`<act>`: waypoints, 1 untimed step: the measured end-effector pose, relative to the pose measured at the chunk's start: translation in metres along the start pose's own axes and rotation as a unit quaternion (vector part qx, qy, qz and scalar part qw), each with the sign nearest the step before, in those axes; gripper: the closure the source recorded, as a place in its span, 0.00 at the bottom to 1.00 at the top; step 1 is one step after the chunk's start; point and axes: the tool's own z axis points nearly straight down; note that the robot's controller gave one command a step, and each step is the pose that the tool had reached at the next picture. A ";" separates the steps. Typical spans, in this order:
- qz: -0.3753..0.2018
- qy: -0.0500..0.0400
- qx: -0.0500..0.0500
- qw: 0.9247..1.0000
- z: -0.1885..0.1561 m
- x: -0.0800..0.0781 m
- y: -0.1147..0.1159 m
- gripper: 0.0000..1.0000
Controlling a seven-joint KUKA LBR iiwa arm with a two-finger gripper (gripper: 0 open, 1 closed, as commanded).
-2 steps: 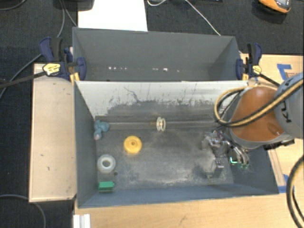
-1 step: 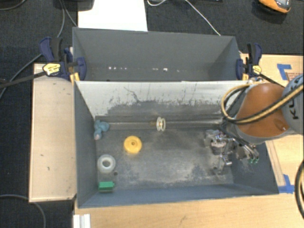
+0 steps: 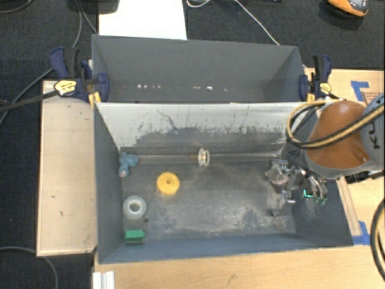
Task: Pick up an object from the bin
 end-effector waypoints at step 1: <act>0.000 0.000 0.000 1.000 0.000 0.000 0.000 0.00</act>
Offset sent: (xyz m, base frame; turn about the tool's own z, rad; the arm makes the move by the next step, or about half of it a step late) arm -0.0050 -0.0215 0.0984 -0.0467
